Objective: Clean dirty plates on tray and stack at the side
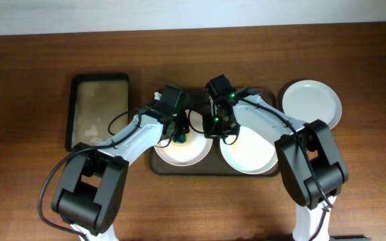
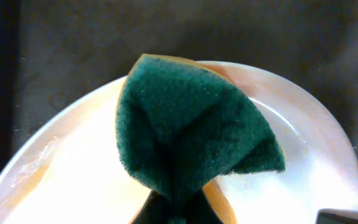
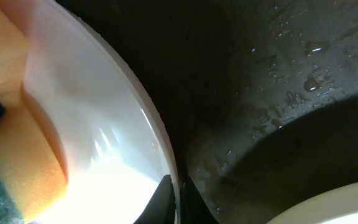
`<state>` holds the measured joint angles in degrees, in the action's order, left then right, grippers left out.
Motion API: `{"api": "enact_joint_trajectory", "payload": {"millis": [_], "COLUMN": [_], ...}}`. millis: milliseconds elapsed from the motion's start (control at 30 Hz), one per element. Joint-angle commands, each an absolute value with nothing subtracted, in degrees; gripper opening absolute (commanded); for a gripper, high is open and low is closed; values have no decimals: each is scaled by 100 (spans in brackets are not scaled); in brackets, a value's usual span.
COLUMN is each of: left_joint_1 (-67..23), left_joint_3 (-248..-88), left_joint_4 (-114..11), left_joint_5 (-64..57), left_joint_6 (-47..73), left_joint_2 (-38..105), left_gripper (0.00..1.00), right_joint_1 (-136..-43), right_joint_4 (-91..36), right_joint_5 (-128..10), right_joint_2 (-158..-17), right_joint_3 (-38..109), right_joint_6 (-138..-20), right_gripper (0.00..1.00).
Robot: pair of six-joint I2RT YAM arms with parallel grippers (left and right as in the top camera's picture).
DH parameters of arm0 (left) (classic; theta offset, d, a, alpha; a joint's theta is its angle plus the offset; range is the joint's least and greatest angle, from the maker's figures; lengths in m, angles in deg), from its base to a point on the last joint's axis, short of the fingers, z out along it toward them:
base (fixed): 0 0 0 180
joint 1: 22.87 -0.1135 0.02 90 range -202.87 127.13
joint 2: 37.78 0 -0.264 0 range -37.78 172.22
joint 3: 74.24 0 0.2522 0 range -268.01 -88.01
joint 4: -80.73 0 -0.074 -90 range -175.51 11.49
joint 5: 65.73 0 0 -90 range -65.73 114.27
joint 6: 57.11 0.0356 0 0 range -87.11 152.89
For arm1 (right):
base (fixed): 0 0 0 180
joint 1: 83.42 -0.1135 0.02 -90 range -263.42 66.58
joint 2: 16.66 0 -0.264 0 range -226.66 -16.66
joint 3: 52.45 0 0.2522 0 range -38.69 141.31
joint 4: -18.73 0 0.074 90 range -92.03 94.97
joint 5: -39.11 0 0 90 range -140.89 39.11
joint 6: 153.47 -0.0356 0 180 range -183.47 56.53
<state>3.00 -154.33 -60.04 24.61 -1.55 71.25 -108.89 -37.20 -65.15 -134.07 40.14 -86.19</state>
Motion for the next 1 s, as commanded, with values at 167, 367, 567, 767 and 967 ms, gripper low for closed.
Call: {"api": "enact_joint_trajectory", "payload": {"millis": [167,367,567,767,967], "left_joint_1": [202,62,20,-373,-1370], "left_joint_3": [-15461,-15531,-15538,-15538,-15464], "left_joint_4": [-5134,-4872,-4778,-4373,-4096], "left_joint_5": [5178,5921,5773,5206,4087], "left_joint_6": [-85,-89,-89,-87,-87], "left_joint_2": [7344,6968,5925,4933,4905], "left_gripper": [0,0,0,0,0], "right_joint_1": [-10830,-10830,-10830,-10848,-11219], "right_joint_4": [-3766,-3766,-3904,-4116,-4905], "right_joint_5": [-6069,-6069,-6111,-6019,-4196], "right_joint_2": [-13623,-13623,-13522,-13127,-12744], "right_joint_3": [3922,3922,3981,4263,4857], "right_joint_6": [-8650,-8647,-8647,-8366,-8322], "right_gripper": [4,4,4,4,4]}}
